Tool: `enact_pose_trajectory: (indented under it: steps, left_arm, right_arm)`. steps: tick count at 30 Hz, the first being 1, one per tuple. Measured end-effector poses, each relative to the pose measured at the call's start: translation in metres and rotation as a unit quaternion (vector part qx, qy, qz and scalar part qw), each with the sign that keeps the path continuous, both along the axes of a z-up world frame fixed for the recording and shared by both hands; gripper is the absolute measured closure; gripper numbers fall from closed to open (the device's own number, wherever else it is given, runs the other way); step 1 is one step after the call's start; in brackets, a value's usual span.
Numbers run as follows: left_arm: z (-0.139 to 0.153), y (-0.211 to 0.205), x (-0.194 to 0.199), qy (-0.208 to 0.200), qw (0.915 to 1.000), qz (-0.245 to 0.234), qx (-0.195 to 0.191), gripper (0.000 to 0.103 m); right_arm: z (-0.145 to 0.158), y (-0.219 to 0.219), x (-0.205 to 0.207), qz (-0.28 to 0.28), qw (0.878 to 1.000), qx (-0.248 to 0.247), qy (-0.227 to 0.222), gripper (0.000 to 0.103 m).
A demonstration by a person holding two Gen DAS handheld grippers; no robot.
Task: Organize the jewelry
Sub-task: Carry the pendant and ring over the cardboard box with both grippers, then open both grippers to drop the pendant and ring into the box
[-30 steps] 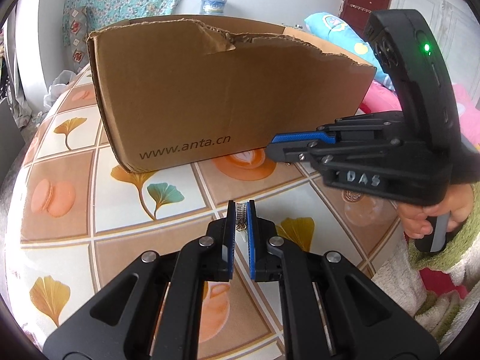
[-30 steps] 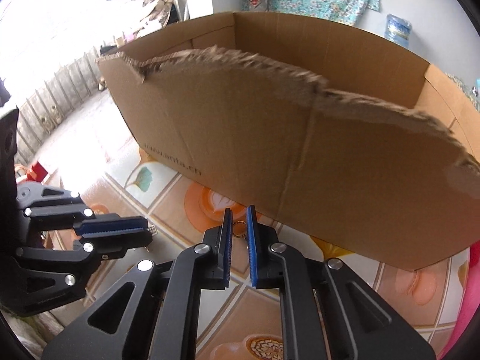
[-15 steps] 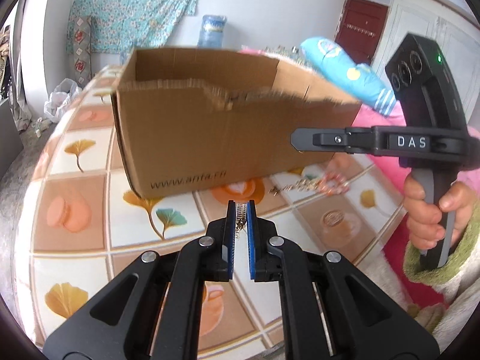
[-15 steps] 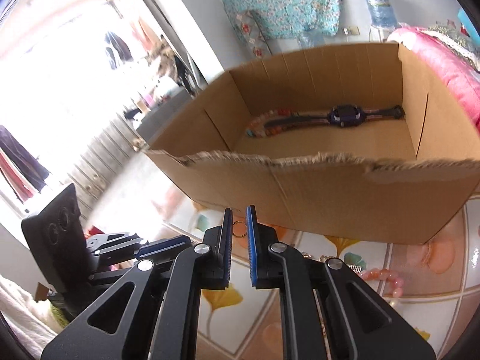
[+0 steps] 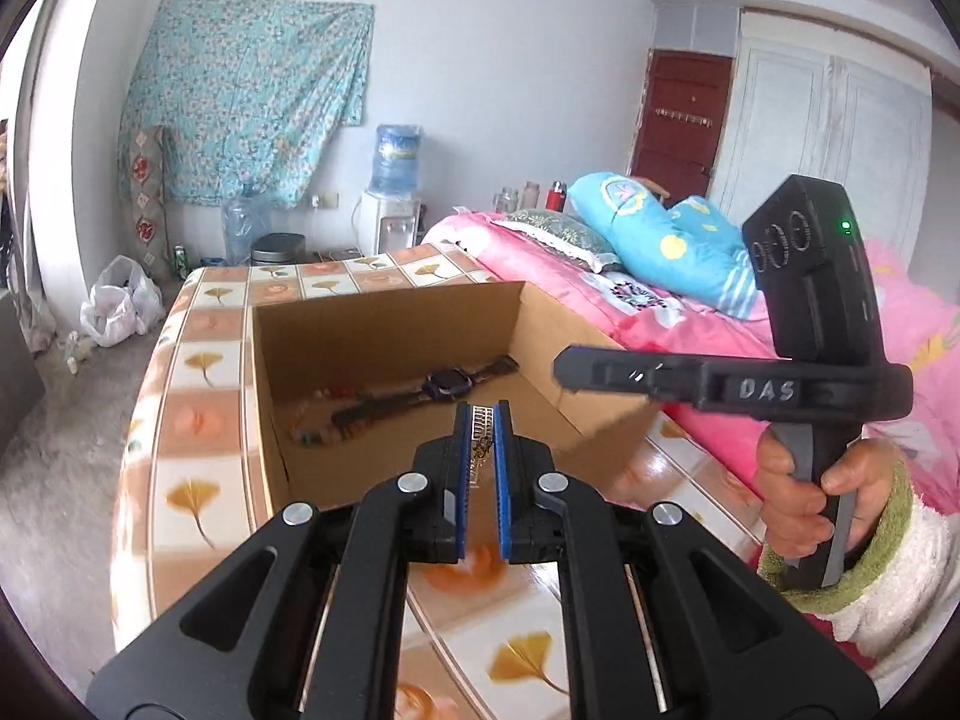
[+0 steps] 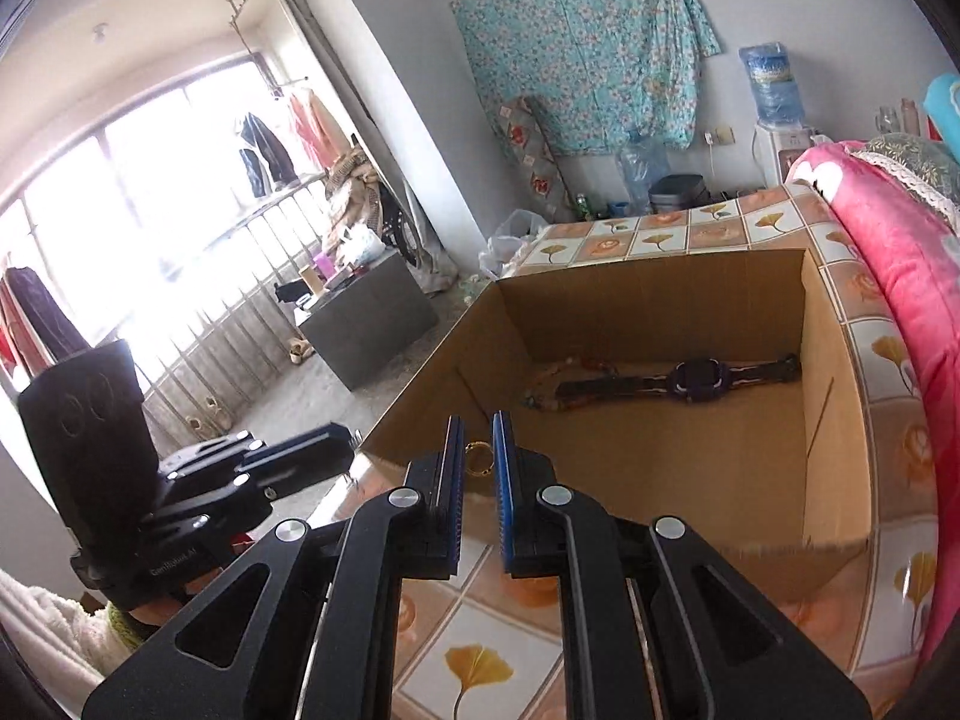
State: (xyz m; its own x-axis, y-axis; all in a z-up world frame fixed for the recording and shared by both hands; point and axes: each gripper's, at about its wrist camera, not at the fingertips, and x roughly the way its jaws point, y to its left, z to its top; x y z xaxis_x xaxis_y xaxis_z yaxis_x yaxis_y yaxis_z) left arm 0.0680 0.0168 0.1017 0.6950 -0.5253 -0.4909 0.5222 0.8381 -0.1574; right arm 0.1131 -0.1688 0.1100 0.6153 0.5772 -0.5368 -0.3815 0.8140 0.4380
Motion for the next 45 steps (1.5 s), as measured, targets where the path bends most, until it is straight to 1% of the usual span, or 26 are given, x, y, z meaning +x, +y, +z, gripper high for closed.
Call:
enact_pose_trajectory:
  steps: [3, 4, 6, 8, 10, 13, 15, 27, 30, 32, 38, 40, 42, 43, 45]
  left_arm:
    - [-0.005, -0.007, 0.036, 0.043, 0.9987, 0.003, 0.025, 0.097]
    - [-0.01, -0.009, 0.05, 0.066, 0.9971, 0.009, 0.036, 0.097]
    - [-0.019, -0.009, 0.074, 0.103, 0.9935, 0.016, 0.045, 0.097]
    - [-0.03, -0.01, 0.094, 0.136, 0.9888, 0.018, 0.057, 0.097]
    - [-0.04, -0.009, 0.105, 0.153, 0.9854, 0.018, 0.072, 0.097]
    - [-0.054, -0.009, 0.12, 0.183, 0.9796, 0.018, 0.08, 0.096]
    - [-0.06, -0.008, 0.126, 0.19, 0.9776, 0.022, 0.088, 0.096]
    - [-0.054, -0.008, 0.131, 0.176, 0.9795, 0.028, 0.093, 0.095]
    - [-0.051, -0.006, 0.13, 0.175, 0.9806, 0.023, 0.085, 0.09]
    - [-0.05, -0.006, 0.13, 0.17, 0.9813, 0.024, 0.087, 0.087]
    - [-0.045, -0.001, 0.129, 0.16, 0.984, 0.028, 0.074, 0.087]
    - [-0.04, 0.0, 0.125, 0.151, 0.9858, 0.028, 0.068, 0.087]
    - [-0.033, 0.002, 0.117, 0.134, 0.9884, 0.029, 0.064, 0.087]
    - [-0.028, 0.003, 0.11, 0.123, 0.99, 0.03, 0.062, 0.087]
    - [-0.02, 0.007, 0.096, 0.104, 0.9927, 0.031, 0.053, 0.082]
  right_arm:
    - [-0.011, 0.009, 0.034, -0.001, 0.998, -0.018, 0.053, 0.093]
    - [-0.019, 0.014, 0.049, -0.003, 0.997, -0.027, 0.078, 0.093]
    - [-0.032, 0.022, 0.069, 0.005, 0.993, -0.036, 0.109, 0.093]
    - [-0.041, 0.028, 0.083, 0.004, 0.99, -0.052, 0.128, 0.093]
    - [-0.049, 0.03, 0.093, 0.0, 0.988, -0.061, 0.144, 0.093]
    - [-0.056, 0.032, 0.1, -0.004, 0.986, -0.063, 0.157, 0.093]
    - [-0.057, 0.032, 0.102, -0.004, 0.985, -0.063, 0.16, 0.093]
    - [-0.056, 0.035, 0.104, -0.014, 0.984, -0.074, 0.162, 0.092]
    - [-0.052, 0.034, 0.104, -0.019, 0.985, -0.075, 0.155, 0.092]
    - [-0.05, 0.033, 0.104, -0.021, 0.985, -0.075, 0.153, 0.092]
    - [-0.045, 0.03, 0.104, -0.026, 0.986, -0.072, 0.145, 0.092]
    - [-0.039, 0.028, 0.099, -0.026, 0.988, -0.064, 0.135, 0.091]
    - [-0.033, 0.025, 0.093, -0.027, 0.99, -0.06, 0.122, 0.082]
    - [-0.028, 0.023, 0.087, -0.027, 0.992, -0.057, 0.113, 0.076]
    - [-0.02, 0.019, 0.076, -0.024, 0.993, -0.052, 0.099, 0.074]
